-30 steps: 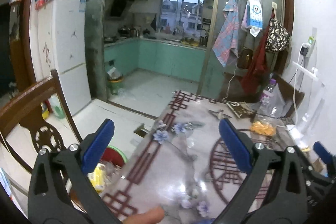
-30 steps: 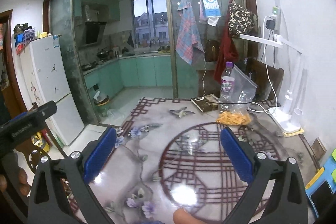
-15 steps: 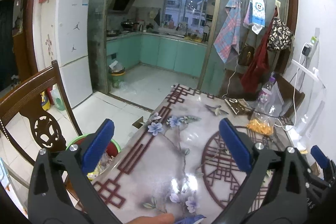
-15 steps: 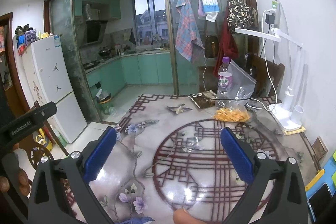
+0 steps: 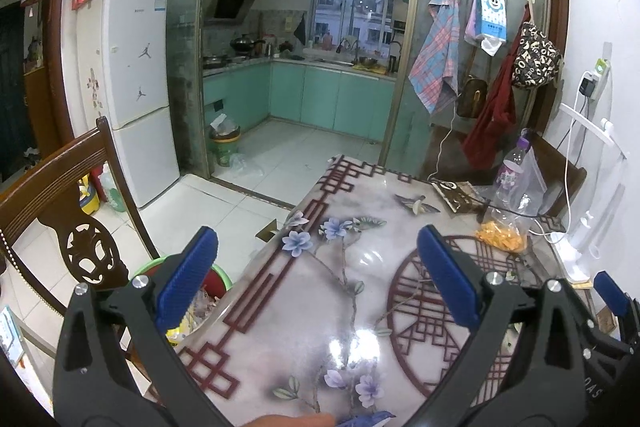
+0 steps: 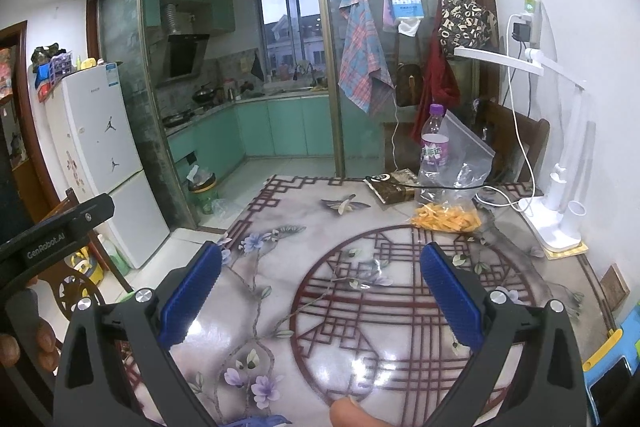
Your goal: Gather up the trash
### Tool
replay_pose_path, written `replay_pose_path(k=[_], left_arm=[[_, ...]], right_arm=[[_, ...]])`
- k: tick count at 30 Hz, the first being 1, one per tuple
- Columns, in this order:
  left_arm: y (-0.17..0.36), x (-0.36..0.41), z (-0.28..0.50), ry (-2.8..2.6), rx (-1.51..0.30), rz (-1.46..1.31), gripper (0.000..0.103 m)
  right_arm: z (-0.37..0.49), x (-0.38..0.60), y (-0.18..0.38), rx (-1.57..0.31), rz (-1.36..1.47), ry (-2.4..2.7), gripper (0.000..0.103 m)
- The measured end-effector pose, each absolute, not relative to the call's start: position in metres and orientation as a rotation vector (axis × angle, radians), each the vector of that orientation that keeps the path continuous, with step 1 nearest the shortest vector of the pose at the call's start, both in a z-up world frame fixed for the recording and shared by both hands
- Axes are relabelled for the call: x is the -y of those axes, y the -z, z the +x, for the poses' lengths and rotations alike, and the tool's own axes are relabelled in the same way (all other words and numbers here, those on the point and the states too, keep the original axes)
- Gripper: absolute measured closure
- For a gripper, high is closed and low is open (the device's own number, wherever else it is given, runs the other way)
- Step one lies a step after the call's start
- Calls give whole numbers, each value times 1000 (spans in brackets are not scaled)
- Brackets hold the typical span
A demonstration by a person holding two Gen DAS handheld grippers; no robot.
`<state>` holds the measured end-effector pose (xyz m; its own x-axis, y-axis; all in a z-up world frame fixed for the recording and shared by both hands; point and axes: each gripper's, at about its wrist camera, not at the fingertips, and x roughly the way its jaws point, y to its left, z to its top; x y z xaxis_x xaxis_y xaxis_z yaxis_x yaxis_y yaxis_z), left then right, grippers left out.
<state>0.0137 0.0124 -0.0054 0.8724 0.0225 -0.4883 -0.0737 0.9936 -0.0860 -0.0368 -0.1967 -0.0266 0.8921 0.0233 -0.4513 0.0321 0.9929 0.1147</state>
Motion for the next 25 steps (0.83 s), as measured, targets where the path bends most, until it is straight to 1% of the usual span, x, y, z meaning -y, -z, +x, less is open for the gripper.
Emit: replay_pose_path(k=[14, 19, 21, 23, 25], left_arm=[[15, 4, 26, -31, -537, -76, 5], [29, 13, 40, 12, -586, -70, 5], [49, 21, 52, 42, -628, -56, 5], [79, 29, 66, 53, -694, -31, 5], [120, 38, 82, 56, -769, 16, 5]], right_arm=[[-23, 206, 41, -501, 140, 24, 7], [-16, 215, 52, -528, 142, 47, 7], [-10, 225, 66, -560, 145, 77, 7], [-3, 238, 84, -605, 151, 115, 7], [5, 256, 114, -680, 156, 154, 7]])
